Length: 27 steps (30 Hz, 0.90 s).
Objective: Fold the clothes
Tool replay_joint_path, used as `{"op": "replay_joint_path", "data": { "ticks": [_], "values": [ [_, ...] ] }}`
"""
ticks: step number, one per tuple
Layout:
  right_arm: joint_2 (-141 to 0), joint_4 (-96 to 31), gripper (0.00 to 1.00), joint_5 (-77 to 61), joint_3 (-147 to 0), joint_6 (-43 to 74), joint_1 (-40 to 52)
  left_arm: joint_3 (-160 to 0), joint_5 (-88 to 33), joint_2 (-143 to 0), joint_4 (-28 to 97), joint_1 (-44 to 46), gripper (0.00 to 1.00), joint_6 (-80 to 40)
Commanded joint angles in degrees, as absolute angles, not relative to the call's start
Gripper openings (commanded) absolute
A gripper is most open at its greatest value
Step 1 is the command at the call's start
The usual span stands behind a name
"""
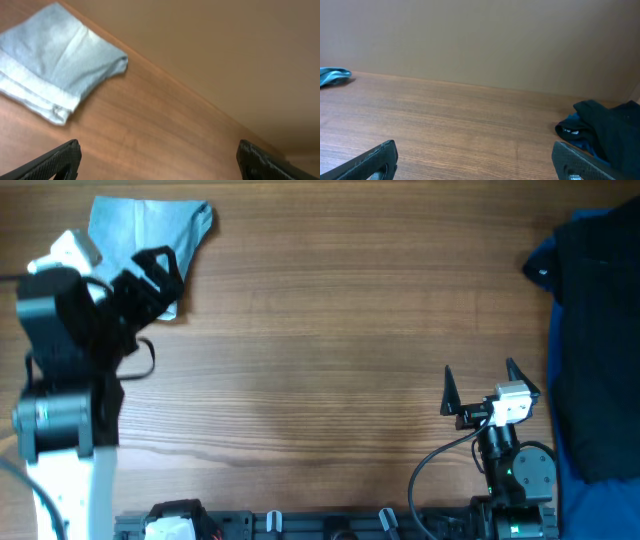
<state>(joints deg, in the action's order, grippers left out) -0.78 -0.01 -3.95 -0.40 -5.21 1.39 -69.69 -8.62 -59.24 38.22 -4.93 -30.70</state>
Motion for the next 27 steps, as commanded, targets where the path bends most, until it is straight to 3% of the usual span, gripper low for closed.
{"op": "replay_joint_path", "data": {
  "ticks": [1, 8, 13, 23, 27],
  "values": [
    [-0.3, 0.1, 1.0, -3.0, -0.3, -4.4, 1.1, -55.0, -8.0, -48.9, 37.0, -3.5, 1.0, -30.5],
    [-0.3, 0.1, 1.0, -3.0, -0.3, -4.4, 1.1, -23.1, -8.0, -25.9, 24.7, -3.5, 1.0, -30.5],
    [-0.3, 0.1, 1.0, -3.0, -0.3, -4.4, 1.1, -6.7, -7.8, -17.8, 4.4, -3.5, 1.0, -30.4],
    [-0.3, 0.1, 1.0, -3.0, -0.3, -4.4, 1.1, -4.4, -6.9, -17.5, 0.4, -3.5, 1.0, -20.9],
    [-0.3, 0.1, 1.0, -3.0, -0.3, -4.4, 1.1, -4.4, -7.0, -17.4, 0.4, -2.2, 1.0, -11.6]
  ]
}}
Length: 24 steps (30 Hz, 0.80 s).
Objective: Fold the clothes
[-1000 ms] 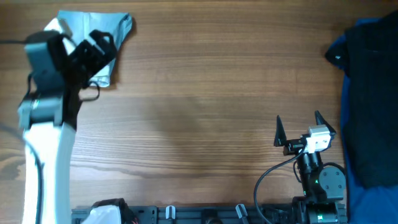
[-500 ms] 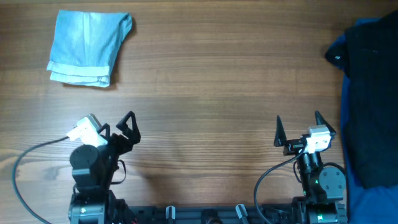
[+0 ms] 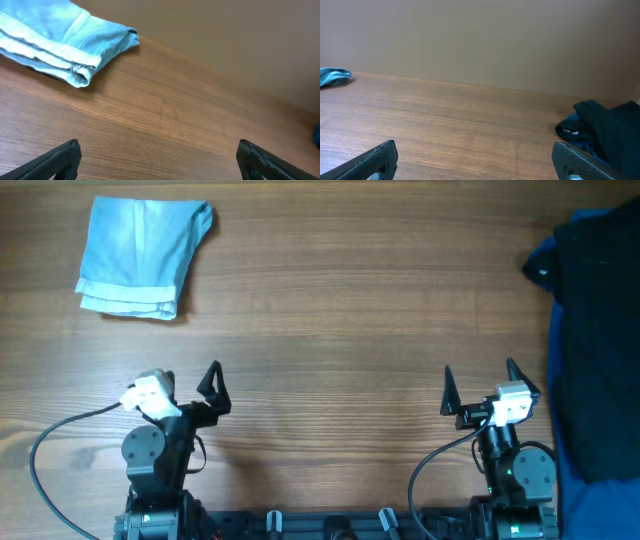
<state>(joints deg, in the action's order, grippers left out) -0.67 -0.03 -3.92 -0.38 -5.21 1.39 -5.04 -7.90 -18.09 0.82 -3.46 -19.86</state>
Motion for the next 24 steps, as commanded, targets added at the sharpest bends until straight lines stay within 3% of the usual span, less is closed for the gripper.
{"op": "replay_joint_path", "data": {
  "ticks": [1, 9, 14, 21, 24],
  "values": [
    [-0.3, 0.1, 1.0, -3.0, -0.3, -4.4, 1.1, -4.4, -7.0, -17.0, 0.7, -1.9, 1.0, -9.6],
    [-0.3, 0.1, 1.0, -3.0, -0.3, -4.4, 1.1, -0.4, -7.0, -9.9, 2.9, -1.5, 1.0, -1.4],
    [-0.3, 0.1, 1.0, -3.0, -0.3, -4.4, 1.1, -0.4, -4.5, -5.7, 4.0, 2.8, 1.0, 10.5],
    [-0.3, 0.1, 1.0, -3.0, -0.3, -4.4, 1.1, -0.4, 0.1, -0.1, 4.3, 4.7, 1.0, 9.9],
    [-0.3, 0.1, 1.0, -3.0, -0.3, -4.4, 1.1, -0.4, 6.1, -0.1, 3.6, 4.7, 1.0, -0.9]
  ]
}}
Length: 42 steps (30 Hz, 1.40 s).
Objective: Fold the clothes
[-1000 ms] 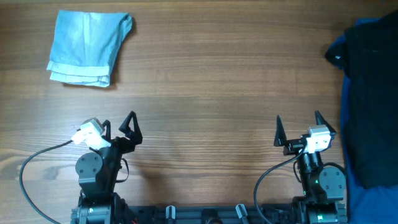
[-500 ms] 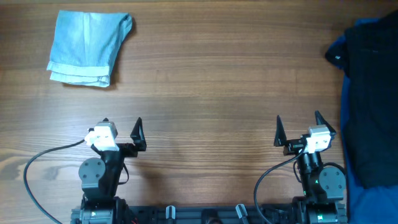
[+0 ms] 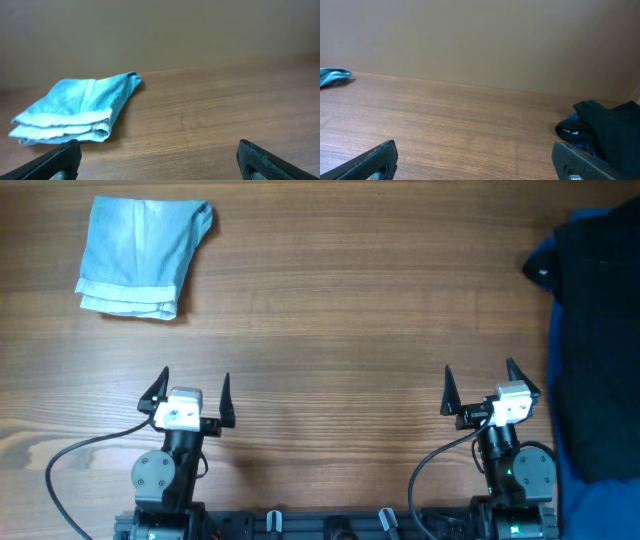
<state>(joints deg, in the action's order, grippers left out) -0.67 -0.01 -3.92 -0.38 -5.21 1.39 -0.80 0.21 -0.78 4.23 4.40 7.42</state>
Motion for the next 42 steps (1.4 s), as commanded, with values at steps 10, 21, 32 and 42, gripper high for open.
{"op": "replay_joint_path", "data": {
  "ticks": [10, 21, 32, 42],
  "values": [
    [-0.3, 0.1, 1.0, -3.0, -0.3, -4.4, 1.1, -0.4, 7.6, -0.1, 3.4, 4.7, 1.0, -6.5],
    [-0.3, 0.1, 1.0, -3.0, -0.3, -4.4, 1.1, -0.4, 7.6, -0.2, 3.4, 4.7, 1.0, -6.5],
    [-0.3, 0.1, 1.0, -3.0, -0.3, -4.4, 1.1, -0.4, 7.6, -0.2, 3.4, 4.7, 1.0, -6.5],
    [-0.3, 0.1, 1.0, -3.0, -0.3, -4.4, 1.1, -0.4, 7.6, -0.2, 3.4, 4.7, 1.0, -6.5]
  ]
}}
